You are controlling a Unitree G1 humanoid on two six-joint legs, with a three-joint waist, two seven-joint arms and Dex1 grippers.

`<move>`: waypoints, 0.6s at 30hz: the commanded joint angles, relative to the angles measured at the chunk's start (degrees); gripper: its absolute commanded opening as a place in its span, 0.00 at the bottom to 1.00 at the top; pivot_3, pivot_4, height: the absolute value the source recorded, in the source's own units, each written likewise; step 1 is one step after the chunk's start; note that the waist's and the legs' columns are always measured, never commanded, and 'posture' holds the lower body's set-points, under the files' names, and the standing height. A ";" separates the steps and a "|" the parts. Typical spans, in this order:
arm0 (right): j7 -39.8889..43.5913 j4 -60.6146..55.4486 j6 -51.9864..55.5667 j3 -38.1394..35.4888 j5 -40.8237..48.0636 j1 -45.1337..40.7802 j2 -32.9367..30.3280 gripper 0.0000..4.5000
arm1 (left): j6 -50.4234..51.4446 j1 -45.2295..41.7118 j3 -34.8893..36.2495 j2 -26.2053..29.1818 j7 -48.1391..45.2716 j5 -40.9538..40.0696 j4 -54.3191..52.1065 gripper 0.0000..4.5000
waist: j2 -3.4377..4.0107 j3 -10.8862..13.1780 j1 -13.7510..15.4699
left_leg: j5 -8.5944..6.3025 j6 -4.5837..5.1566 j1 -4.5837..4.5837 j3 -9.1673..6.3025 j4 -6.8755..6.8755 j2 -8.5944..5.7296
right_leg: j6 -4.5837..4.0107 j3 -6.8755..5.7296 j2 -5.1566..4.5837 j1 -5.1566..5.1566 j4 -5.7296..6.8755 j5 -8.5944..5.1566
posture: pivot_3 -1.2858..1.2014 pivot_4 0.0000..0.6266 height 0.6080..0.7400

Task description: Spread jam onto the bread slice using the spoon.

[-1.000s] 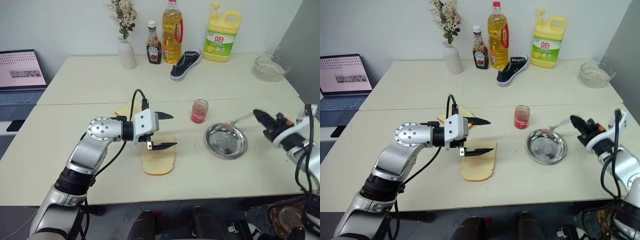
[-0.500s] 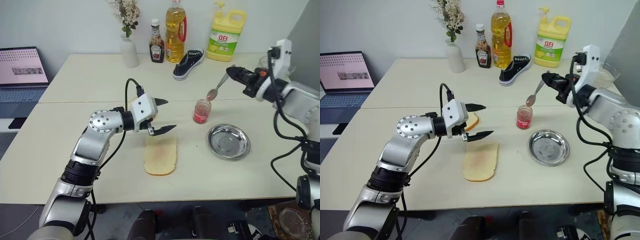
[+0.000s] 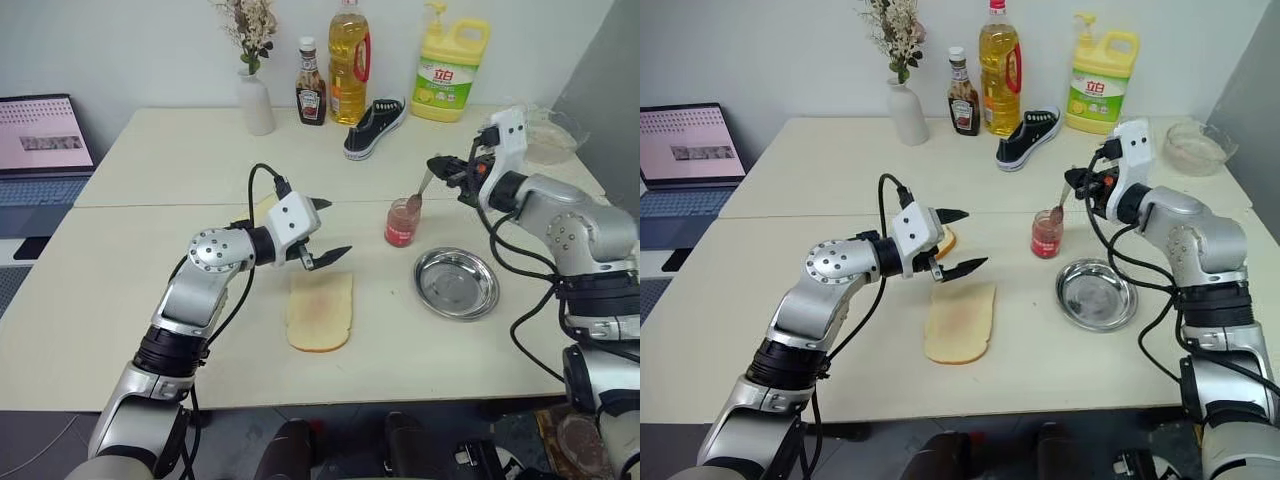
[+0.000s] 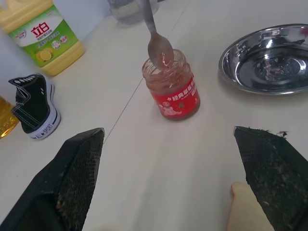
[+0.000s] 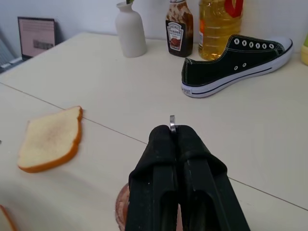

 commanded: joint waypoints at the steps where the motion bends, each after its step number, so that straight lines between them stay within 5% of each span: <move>1: 1.44 -1.38 -3.67 0.94 -3.95 -0.44 1.61 0.01 | -0.07 -0.40 0.63 0.14 0.77 0.06 -1.96 1.00 | 0.00 0.00 -0.01 | 0.00 0.00 -0.01 0.00 0.00 0.00 | 0.00 0.00 0.00 -0.02 0.02 0.00 | 0.52 0.24 1.00; 11: 5.14 -0.09 -13.85 7.16 -17.04 3.13 2.99 0.01 | 0.61 -0.60 0.89 0.36 1.04 -0.16 -2.70 1.00 | 0.00 0.00 0.00 | 0.00 -0.01 -0.01 -0.02 0.01 -0.04 | 0.00 0.00 -0.01 -0.04 0.06 0.00 | 0.52 0.24 1.00; 18: 6.26 -0.58 -11.07 4.85 -16.49 4.59 4.87 0.01 | 1.32 -0.34 0.76 0.38 1.22 -0.41 -3.43 1.00 | 0.00 0.00 0.00 | 0.01 -0.02 0.02 -0.02 0.01 -0.03 | -0.01 0.00 0.00 -0.04 0.08 0.00 | 0.52 0.24 1.00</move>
